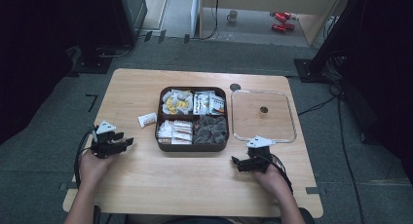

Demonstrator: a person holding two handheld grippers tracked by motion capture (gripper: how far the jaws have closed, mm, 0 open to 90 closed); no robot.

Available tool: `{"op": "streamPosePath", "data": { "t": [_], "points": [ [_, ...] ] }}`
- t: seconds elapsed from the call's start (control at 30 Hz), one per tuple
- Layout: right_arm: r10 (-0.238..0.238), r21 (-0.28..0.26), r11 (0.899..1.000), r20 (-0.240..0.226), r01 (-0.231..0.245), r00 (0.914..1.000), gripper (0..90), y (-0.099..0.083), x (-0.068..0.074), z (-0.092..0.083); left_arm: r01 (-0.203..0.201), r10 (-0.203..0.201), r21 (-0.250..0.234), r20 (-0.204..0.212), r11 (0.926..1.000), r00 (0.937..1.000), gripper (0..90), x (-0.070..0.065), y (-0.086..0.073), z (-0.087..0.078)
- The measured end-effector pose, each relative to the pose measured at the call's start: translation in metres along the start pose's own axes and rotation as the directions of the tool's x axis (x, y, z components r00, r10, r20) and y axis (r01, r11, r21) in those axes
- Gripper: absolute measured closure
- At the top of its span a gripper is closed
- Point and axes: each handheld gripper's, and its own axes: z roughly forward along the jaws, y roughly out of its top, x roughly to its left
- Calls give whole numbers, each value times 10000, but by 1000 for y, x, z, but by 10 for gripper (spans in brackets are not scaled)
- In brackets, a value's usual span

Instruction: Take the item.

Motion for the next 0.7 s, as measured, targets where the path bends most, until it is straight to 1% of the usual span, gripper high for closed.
{"op": "streamPosePath", "data": {
  "t": [0.03, 0.13, 0.2, 0.27, 0.3, 0.33, 0.37, 0.4, 0.6, 0.67, 0.7],
  "points": [
    [20, 8, 10000, 1, -20, 10000, 55, 0, 0, 0, -1, 1, 41, -8, 10000, 10000, 479, 0, -1, 1],
    [32, 18, 10000, -3, -32, 10000, 55, 0, 0, 0, 111, -112, -236, -24, 9997, 9999, 478, 2, -6, 0],
    [34, 19, 10000, -1, -34, 10000, 55, 0, 0, 0, 131, -132, -305, -19, 9994, 9999, 467, 2, -7, 0],
    [34, 20, 10000, -2, -34, 10000, 55, 0, 0, 0, 9, -15, -451, -137, 9990, 9999, 453, 2, -9, 1],
    [35, 21, 10000, -1, -35, 10000, 55, 0, 0, 0, -117, 103, -532, -264, 9985, 9996, 434, 2, -10, 2],
    [34, 20, 10000, -2, -34, 10000, 55, 0, 0, 0, -298, 266, -644, -491, 9975, 9984, 397, 1, -11, 3],
    [34, 20, 10000, -2, -34, 10000, 55, 0, 0, 0, -298, 266, -644, -491, 9975, 9984, 393, 1, -11, 3],
    [32, 19, 10000, -1, -32, 10000, 55, 0, 0, 0, -360, 321, -570, -686, 9977, 9971, 384, 0, -11, 4],
    [29, 18, 10000, -3, -29, 10000, 55, 0, 0, 0, -419, 382, -492, -741, 9979, 9965, 339, -2, -10, 5],
    [31, 18, 10000, -2, -31, 10000, 55, 0, 0, 0, -414, 378, -454, -771, 9981, 9963, 292, -4, -10, 6],
    [29, 20, 10000, -2, -29, 10000, 55, 0, 0, 0, -417, 381, -455, -776, 9981, 9963, 287, -4, -10, 6]
  ]
}}
